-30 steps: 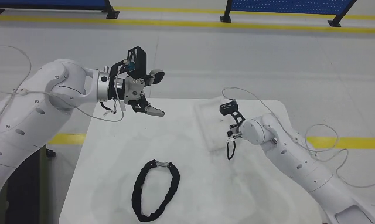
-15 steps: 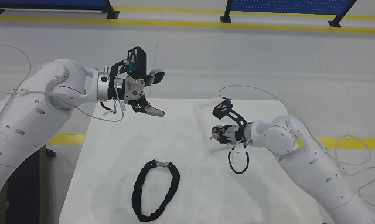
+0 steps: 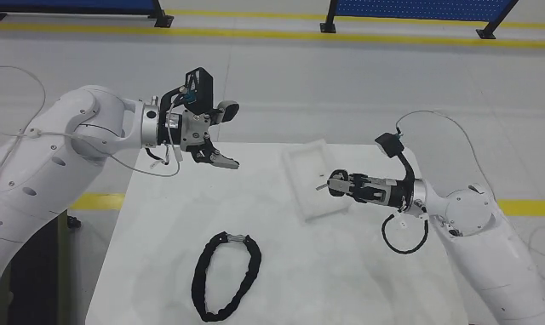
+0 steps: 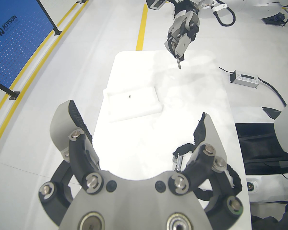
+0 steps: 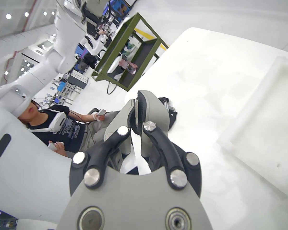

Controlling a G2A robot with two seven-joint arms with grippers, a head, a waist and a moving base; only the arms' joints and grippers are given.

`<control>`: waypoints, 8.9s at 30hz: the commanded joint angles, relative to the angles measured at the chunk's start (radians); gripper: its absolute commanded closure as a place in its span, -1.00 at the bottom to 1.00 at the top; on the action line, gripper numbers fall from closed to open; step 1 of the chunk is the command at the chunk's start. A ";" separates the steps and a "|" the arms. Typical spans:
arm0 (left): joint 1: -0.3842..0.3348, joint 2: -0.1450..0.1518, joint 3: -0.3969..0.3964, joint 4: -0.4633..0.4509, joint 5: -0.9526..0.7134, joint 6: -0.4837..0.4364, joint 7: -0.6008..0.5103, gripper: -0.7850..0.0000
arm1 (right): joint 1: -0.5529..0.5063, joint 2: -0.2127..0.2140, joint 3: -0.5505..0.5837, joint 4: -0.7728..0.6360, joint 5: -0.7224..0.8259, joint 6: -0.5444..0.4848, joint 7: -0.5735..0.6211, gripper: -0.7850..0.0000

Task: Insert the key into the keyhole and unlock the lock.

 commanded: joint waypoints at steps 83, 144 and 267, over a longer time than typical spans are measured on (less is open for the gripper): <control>0.359 -0.079 0.254 0.354 1.207 0.166 1.035 -1.00 | -0.016 0.005 0.041 0.021 0.039 -0.014 0.009 1.00; 0.447 -0.162 0.122 -0.032 0.778 0.077 1.209 1.00 | -0.302 0.045 0.335 -0.475 -0.074 0.229 0.158 1.00; 0.554 -0.712 -0.008 0.589 0.977 0.535 1.544 1.00 | -0.242 0.082 0.343 -0.685 -0.494 0.640 0.104 1.00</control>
